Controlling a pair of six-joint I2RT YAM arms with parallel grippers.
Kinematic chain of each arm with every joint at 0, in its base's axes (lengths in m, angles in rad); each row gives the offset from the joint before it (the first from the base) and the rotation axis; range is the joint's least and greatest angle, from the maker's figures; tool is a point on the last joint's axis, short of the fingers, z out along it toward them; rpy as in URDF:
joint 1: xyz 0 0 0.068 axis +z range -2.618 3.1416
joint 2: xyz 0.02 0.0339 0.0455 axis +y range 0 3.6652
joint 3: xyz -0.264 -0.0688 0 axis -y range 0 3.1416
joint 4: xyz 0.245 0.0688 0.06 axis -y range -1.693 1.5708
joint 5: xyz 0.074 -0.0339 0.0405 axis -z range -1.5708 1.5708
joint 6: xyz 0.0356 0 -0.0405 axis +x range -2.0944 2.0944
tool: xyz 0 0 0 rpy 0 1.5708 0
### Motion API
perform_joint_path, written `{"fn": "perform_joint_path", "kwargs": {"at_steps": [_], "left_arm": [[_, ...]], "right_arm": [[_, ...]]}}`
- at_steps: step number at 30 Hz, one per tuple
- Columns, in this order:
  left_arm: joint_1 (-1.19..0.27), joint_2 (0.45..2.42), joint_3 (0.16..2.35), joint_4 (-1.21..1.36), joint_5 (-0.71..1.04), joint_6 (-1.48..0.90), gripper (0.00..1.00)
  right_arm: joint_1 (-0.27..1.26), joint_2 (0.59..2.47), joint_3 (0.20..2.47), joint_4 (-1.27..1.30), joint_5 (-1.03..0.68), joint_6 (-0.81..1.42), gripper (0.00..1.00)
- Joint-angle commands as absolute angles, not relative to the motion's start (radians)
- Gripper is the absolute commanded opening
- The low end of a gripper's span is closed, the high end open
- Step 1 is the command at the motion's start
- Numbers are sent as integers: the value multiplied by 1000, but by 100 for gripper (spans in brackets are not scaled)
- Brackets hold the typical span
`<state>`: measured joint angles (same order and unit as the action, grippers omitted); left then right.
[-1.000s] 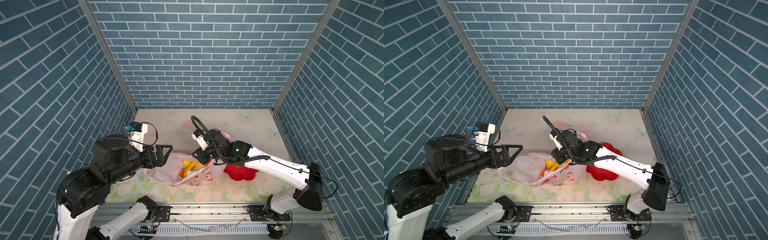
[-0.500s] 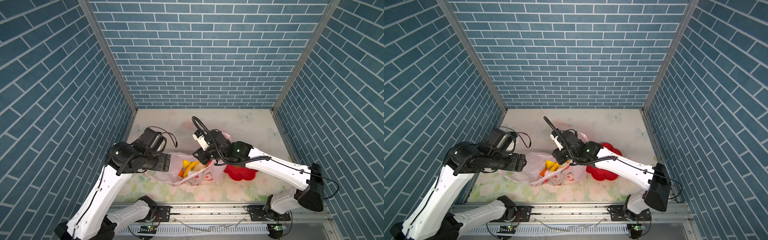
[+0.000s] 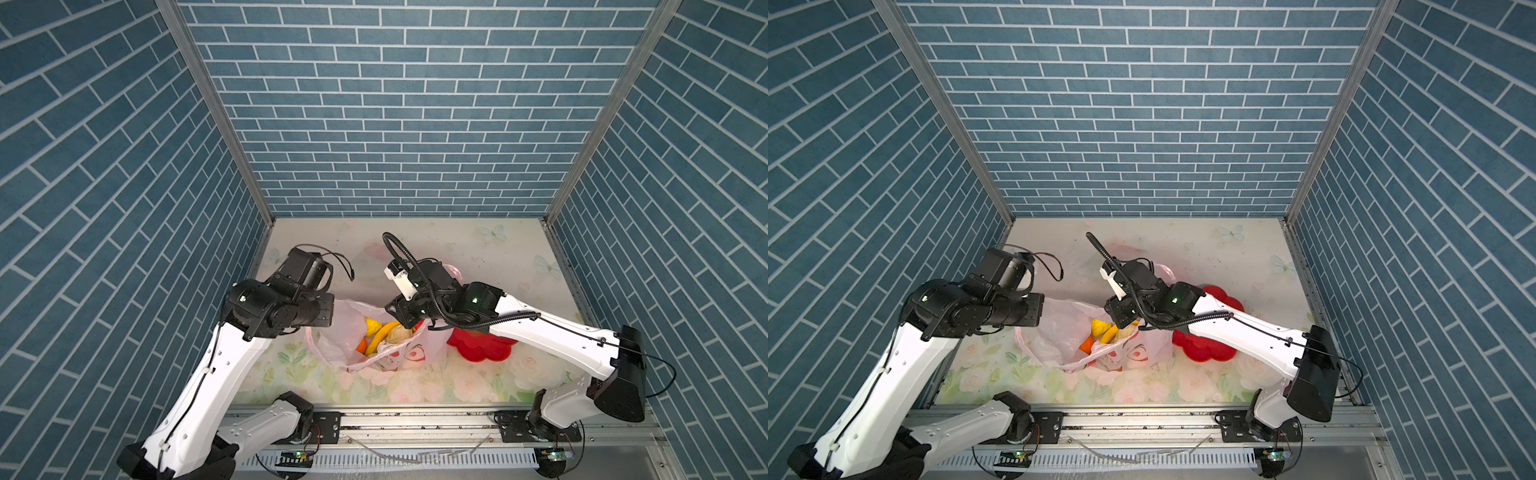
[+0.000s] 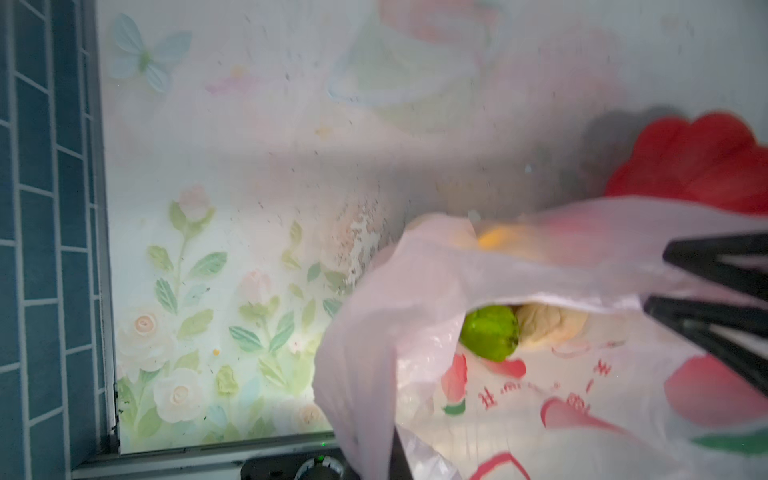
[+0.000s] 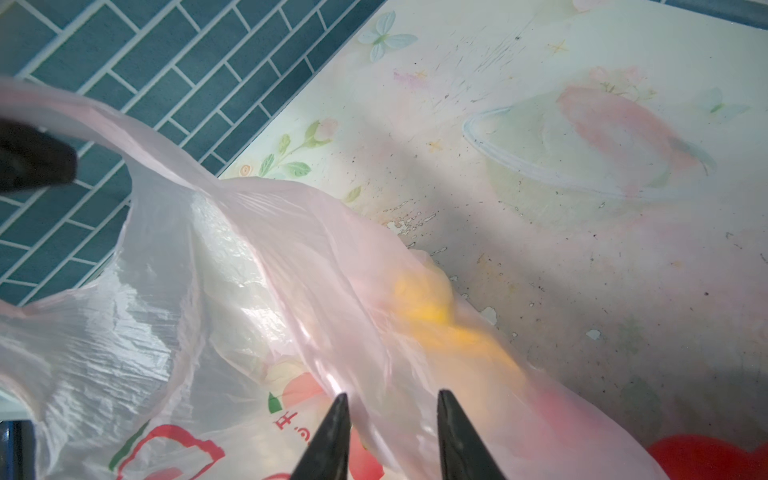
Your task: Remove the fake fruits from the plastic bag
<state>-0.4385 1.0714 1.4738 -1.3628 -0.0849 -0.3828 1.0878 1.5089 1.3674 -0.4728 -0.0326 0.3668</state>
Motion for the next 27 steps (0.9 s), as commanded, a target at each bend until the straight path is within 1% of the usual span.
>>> {"fn": "perform_joint_path", "kwargs": {"at_steps": [1, 9, 13, 22, 25, 27], "left_arm": [[-331, 1121, 1538, -1219, -77, -354, 0], [-167, 1304, 1671, -1055, 59, -367, 0], [-102, 1388, 1782, -1035, 118, -376, 0], [-26, 1553, 2038, -1086, 157, -384, 0], [-25, 1572, 2056, -1119, 169, -373, 0], [-26, 1549, 2002, -1126, 198, -371, 0]], "right_arm": [[1053, 1550, 1468, -457, -38, 313, 37], [949, 1699, 1700, -507, -82, 231, 38], [895, 1798, 1850, -562, -160, 185, 38], [776, 2037, 2242, -698, -272, 91, 38], [753, 2095, 2352, -739, -305, 71, 38], [753, 2104, 2384, -760, -321, 61, 38]]}}
